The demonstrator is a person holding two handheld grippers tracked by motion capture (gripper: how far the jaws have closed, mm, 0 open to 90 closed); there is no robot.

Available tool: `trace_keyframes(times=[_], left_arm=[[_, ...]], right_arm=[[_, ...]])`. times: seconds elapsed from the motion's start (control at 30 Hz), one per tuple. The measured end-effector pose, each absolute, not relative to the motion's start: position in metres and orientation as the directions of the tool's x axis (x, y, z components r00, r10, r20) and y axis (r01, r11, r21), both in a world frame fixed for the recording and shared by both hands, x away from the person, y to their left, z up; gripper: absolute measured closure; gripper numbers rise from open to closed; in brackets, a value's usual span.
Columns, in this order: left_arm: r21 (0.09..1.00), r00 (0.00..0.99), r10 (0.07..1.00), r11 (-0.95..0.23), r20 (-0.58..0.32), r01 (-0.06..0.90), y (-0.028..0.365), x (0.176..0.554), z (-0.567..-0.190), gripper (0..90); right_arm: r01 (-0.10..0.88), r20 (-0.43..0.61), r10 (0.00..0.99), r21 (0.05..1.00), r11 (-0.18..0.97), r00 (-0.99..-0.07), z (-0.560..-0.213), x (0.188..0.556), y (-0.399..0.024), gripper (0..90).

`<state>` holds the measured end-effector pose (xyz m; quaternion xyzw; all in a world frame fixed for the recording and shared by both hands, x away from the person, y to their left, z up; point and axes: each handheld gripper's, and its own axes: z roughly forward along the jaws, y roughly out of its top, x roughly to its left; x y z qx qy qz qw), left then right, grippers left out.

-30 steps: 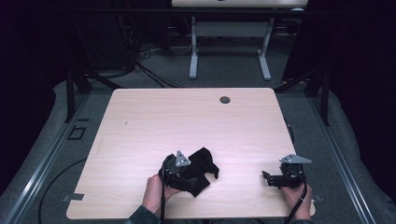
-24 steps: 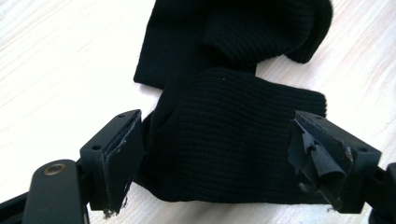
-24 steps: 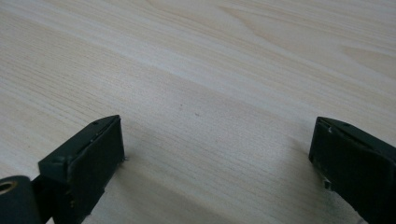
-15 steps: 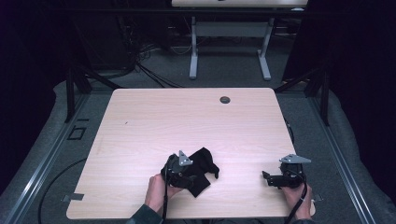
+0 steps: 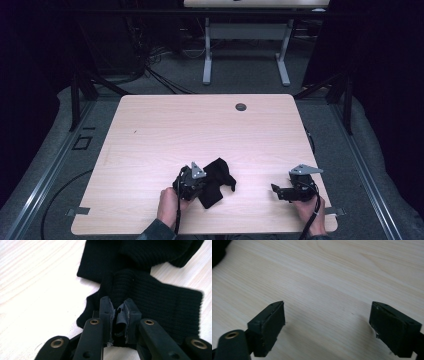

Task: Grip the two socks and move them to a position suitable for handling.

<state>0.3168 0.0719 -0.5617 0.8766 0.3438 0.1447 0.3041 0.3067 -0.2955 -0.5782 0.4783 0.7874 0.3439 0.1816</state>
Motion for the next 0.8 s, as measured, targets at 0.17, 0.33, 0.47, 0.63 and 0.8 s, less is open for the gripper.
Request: trace_keyframes(times=[0.17,0.33,0.47,0.63,0.8], left_arm=[[0.665,0.721,0.692,-0.555,0.035,0.500,0.076,0.313,-0.554,81.0],[0.661,0.719,0.694,-0.554,0.029,0.507,0.081,0.312,-0.554,80.1],[0.645,0.704,0.710,-0.548,0.021,0.533,0.082,0.313,-0.558,63.0],[0.633,0.710,0.703,-0.565,0.033,0.529,0.080,0.312,-0.562,55.4],[0.629,0.720,0.693,-0.581,0.047,0.517,0.078,0.310,-0.565,71.7]], right_arm=[[0.615,0.093,0.848,0.729,0.299,-0.522,-0.565,0.309,-0.279,15.5],[0.548,0.133,0.755,0.768,0.331,-0.642,-0.536,0.313,-0.228,17.8],[0.537,0.131,0.709,0.750,0.386,-0.693,-0.529,0.326,-0.186,20.5],[0.562,0.135,0.686,0.695,0.449,-0.715,-0.542,0.345,-0.148,30.9],[0.589,0.139,0.688,0.651,0.478,-0.712,-0.556,0.354,-0.140,61.5]])
